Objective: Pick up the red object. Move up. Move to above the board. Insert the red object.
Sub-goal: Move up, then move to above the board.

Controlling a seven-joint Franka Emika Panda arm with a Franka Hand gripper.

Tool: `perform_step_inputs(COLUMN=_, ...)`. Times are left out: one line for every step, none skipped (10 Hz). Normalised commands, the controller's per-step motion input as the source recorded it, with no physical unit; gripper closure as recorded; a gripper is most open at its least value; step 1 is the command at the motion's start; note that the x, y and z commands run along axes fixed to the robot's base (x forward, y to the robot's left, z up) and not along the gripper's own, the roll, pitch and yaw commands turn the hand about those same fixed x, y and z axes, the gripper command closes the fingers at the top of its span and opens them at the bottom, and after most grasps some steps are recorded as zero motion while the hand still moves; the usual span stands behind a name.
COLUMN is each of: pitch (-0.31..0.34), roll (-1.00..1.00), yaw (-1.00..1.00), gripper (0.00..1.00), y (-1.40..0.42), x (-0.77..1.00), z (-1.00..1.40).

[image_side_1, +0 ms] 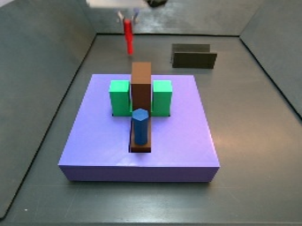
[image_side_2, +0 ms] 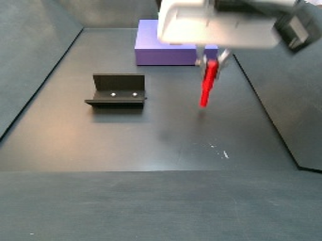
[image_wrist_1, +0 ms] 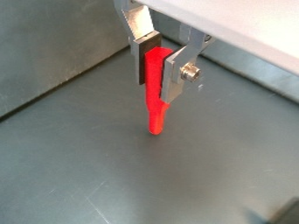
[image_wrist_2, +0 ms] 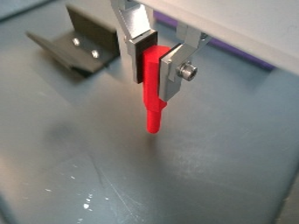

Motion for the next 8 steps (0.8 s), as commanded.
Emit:
perform_step_inputs(pitch=0.057, roll=0.01, yaw=0.02, gripper=1.0, y=0.05, x=-0.03, z=0.59)
perform_step_inputs(pitch=0.034, roll=0.03, yaw=0.01, gripper=1.0, y=0.02, x=0.02, z=0.21)
perform_step_inputs(pitch=0.0, roll=0.0, yaw=0.0, gripper=1.0, y=0.0, x=0.0, z=1.4)
perform_step_inputs(pitch=0.026, roll=-0.01, yaw=-0.01, gripper=1.0, y=-0.01, x=-0.03, z=1.4)
perform_step_inputs(pitch=0.038, roll=0.0, yaw=-0.01, gripper=1.0, y=-0.01, x=-0.06, z=1.4)
perform_step_inputs(pitch=0.008, roll=0.02, yaw=0.0, gripper=1.0, y=0.0, x=-0.02, z=1.4)
perform_step_inputs(pitch=0.065, roll=0.0, yaw=0.0, gripper=1.0, y=0.0, x=0.04, z=1.4)
perform_step_inputs(pitch=0.094, roll=0.0, yaw=0.0, gripper=1.0, y=0.0, x=0.01, z=0.74)
